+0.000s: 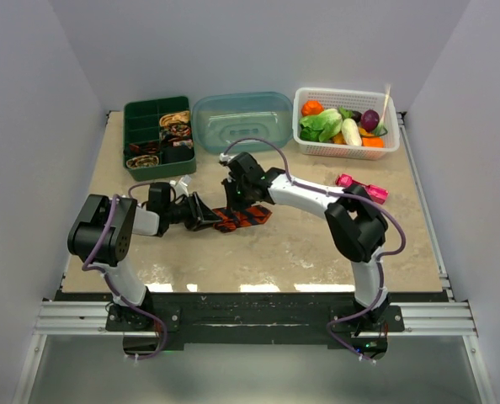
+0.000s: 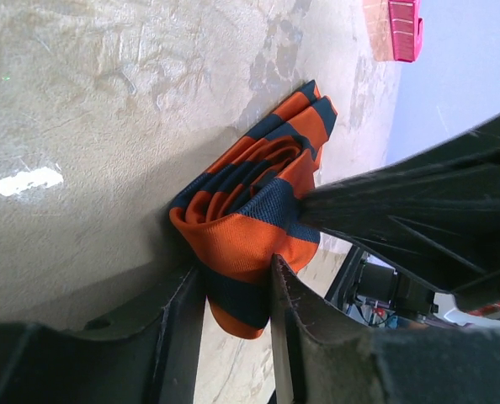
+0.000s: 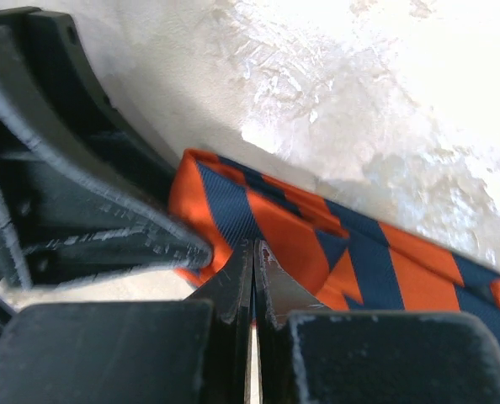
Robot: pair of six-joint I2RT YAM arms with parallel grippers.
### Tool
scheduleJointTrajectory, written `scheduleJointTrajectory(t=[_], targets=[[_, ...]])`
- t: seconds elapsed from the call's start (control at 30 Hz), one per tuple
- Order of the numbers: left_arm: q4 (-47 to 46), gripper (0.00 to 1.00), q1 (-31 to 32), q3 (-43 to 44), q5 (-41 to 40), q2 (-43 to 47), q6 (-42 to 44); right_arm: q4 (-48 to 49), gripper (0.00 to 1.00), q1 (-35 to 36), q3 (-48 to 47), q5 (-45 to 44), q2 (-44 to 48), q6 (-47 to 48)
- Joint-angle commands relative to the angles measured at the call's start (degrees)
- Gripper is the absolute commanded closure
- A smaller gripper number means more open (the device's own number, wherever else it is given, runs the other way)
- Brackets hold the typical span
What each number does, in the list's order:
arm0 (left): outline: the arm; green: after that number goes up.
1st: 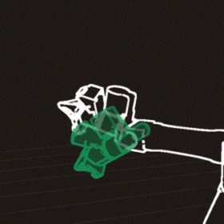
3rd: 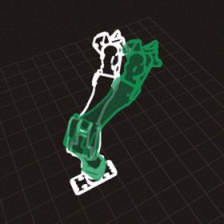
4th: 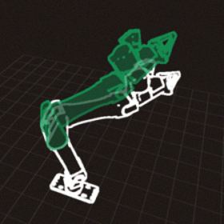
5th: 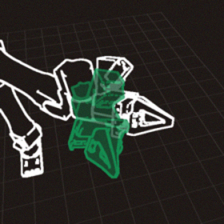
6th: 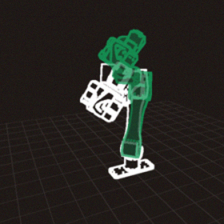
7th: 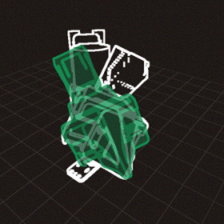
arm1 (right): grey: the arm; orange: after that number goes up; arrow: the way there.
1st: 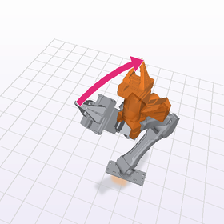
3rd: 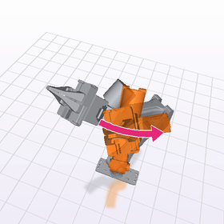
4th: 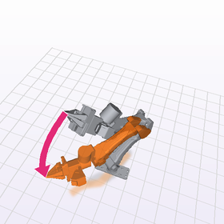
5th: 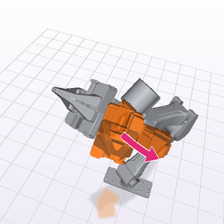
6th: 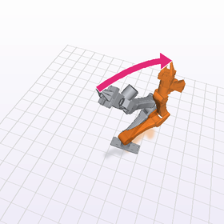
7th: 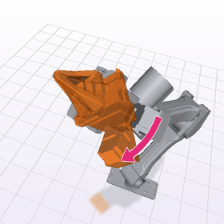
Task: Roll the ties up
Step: Roll the tie at the center of the board.
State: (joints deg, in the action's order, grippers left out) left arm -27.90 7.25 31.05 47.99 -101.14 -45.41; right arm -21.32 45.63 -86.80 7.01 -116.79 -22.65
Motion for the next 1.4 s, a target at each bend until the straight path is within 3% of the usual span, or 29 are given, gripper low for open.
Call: scheduleJointTrajectory(t=[0.0, 0.37, 1.03, 1.37], targets=[[-0.23, 0.67, 0.58, -0.9, -1.93, 0.07, 0.23, 3.21, 1.0, -1.06, 2.07, -0.85, 8.06, -1.34], [2.93, 0.69, 0.58, 0.77, -2.63, 1.03, 2.25, 0.76, 1.0, -1.86, 4.97, -0.85, 7.55, 1.21], [20.86, 0.68, 0.75, 9.03, -7.82, 6.66, 11.65, 2.07, 1.0, -1.59, 4.54, 0.02, 1.13, 0.6], [33.34, 0.67, 4.88, 18.16, -12.91, 6.14, 17.37, 5.76, 1.0, -1.15, 3.23, 2.31, -1.24, -1.25]])
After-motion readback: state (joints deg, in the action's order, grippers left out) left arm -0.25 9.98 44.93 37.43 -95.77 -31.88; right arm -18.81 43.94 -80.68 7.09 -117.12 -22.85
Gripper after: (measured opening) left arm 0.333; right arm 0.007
